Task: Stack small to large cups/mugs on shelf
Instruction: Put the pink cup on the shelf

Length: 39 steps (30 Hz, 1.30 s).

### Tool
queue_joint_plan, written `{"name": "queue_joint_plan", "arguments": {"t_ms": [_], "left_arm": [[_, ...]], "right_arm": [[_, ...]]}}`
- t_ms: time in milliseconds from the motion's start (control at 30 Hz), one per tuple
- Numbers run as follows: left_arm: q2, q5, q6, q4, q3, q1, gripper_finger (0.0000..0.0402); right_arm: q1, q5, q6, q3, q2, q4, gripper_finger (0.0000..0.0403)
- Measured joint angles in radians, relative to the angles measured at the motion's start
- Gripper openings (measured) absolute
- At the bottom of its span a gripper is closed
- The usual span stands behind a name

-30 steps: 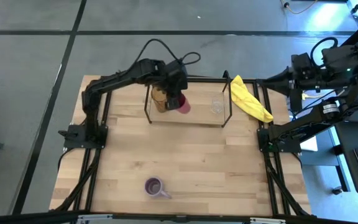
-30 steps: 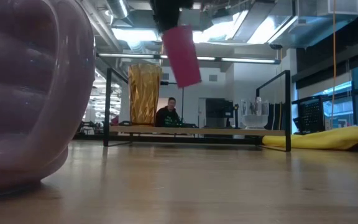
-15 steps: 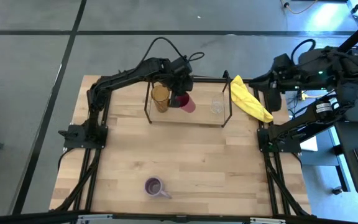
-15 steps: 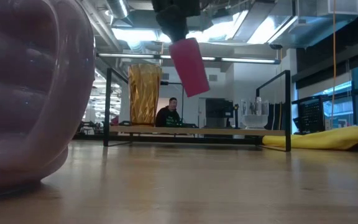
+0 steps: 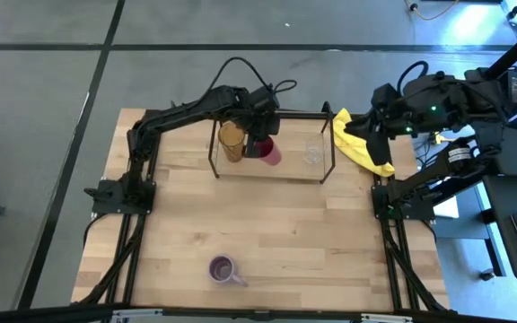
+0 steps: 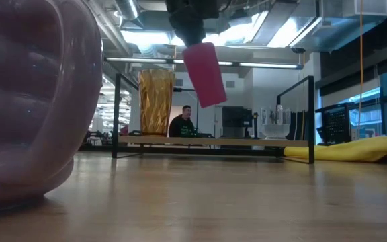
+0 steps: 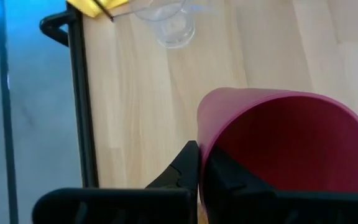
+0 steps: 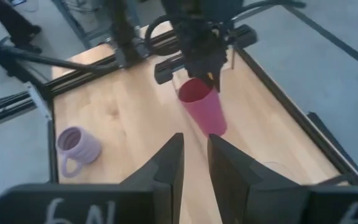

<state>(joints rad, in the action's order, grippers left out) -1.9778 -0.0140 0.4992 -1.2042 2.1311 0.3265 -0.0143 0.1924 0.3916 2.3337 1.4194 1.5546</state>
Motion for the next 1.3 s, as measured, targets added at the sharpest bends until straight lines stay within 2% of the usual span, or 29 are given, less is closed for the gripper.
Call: {"name": "queue_joint_plan", "arguments": {"t_ms": [133, 300, 467, 500, 567, 667, 700, 733, 833, 867, 1000, 1167, 1200, 1300], "left_arm": [[0.002, 0.000, -0.016, 0.002, 0.000, -0.007, 0.0000], [0.002, 0.000, -0.050, 0.001, 0.000, -0.007, 0.0000], [0.002, 0.001, -0.055, 0.000, 0.000, -0.019, 0.0000], [0.002, 0.001, -0.055, 0.000, 0.000, -0.021, 0.0000], [0.002, 0.001, -0.055, 0.000, 0.000, -0.025, 0.0000], [0.002, 0.000, -0.061, 0.000, 0.000, -0.028, 0.0000], [0.002, 0.001, -0.064, 0.000, 0.000, -0.028, 0.0000], [0.002, 0.002, -0.067, 0.000, 0.000, -0.027, 0.0000], [0.002, 0.002, -0.070, 0.000, 0.000, -0.025, 0.0002], [0.002, 0.002, -0.070, 0.000, 0.000, -0.025, 0.0002], [0.002, 0.002, -0.066, 0.000, 0.000, -0.023, 0.0002], [0.002, 0.002, -0.063, 0.000, 0.000, -0.023, 0.0003], [0.002, 0.002, -0.063, 0.000, 0.000, -0.023, 0.0003], [0.002, 0.002, -0.063, 0.000, 0.000, -0.023, 0.0002]], "right_arm": [[0.000, -0.010, 0.029, 0.000, 0.013, -0.044, 0.0074], [0.000, -0.010, 0.078, 0.000, 0.030, -0.187, 0.0074], [0.005, 0.006, 0.043, 0.000, 0.042, -0.281, 0.0074], [0.010, 0.013, -0.012, 0.000, 0.044, -0.277, 0.0074], [0.031, 0.122, -0.088, 0.000, 0.045, -0.196, 0.0074], [0.149, 0.478, -0.067, -0.002, 0.058, 0.035, 0.0074], [0.210, 0.550, -0.063, -0.017, 0.062, 0.017, 0.0074], [0.271, 0.537, -0.075, -0.038, 0.052, -0.011, 0.0074], [0.445, 0.165, -0.160, -0.085, 0.036, -0.162, 0.0074], [0.496, 0.096, -0.170, -0.103, 0.039, -0.169, 0.0074], [0.678, 0.084, -0.177, -0.218, 0.080, -0.148, 0.0074], [0.861, -0.115, -0.185, -0.450, 0.092, -0.206, 0.0074], [0.888, -0.189, -0.185, -0.506, 0.100, -0.239, 0.0074], [0.933, -0.511, -0.155, -0.667, 0.108, -0.387, 0.0074]]}}
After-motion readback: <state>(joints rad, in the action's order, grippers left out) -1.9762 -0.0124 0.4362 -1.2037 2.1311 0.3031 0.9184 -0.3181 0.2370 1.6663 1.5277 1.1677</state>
